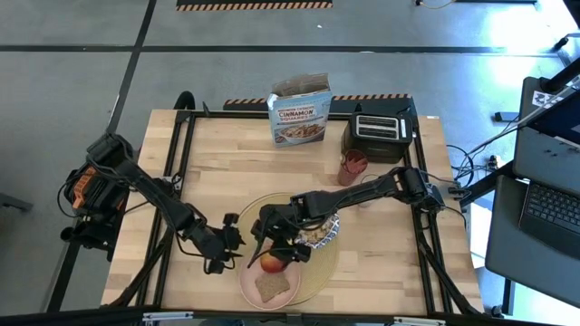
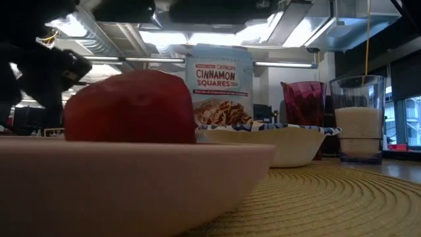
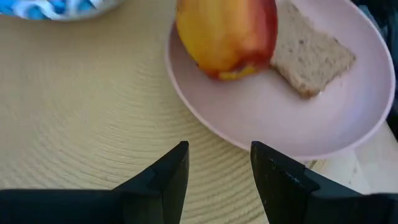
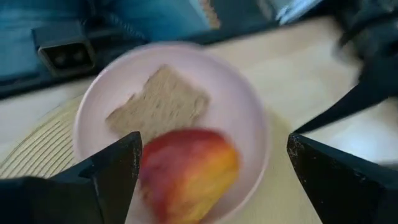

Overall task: Arrange a breakfast setting
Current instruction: Put the apple on the pink plate

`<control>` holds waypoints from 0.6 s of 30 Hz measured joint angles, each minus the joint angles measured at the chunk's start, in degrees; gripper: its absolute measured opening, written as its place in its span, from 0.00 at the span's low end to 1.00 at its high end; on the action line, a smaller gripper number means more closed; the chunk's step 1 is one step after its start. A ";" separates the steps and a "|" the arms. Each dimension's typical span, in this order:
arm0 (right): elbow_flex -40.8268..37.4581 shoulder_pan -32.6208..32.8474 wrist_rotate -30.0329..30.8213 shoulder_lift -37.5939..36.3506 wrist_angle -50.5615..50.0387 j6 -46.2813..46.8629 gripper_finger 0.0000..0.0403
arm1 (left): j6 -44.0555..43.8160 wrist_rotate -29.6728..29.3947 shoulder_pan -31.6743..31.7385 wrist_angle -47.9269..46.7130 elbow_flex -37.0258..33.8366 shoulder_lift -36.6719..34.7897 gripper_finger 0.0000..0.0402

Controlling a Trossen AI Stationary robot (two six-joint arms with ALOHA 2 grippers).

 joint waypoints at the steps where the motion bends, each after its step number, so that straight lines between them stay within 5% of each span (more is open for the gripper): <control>1: 0.42 0.22 0.99 0.00 -2.31 -0.04 0.92 | 0.09 -0.77 0.00 -0.11 0.00 -0.67 0.41; 10: 0.46 4.42 8.88 0.41 -10.72 3.85 0.92 | 4.24 -3.30 1.19 3.89 0.00 -7.47 0.41; 18: 0.45 5.08 10.19 0.06 -15.06 6.70 0.85 | 6.87 3.17 5.95 8.47 0.02 -5.46 0.41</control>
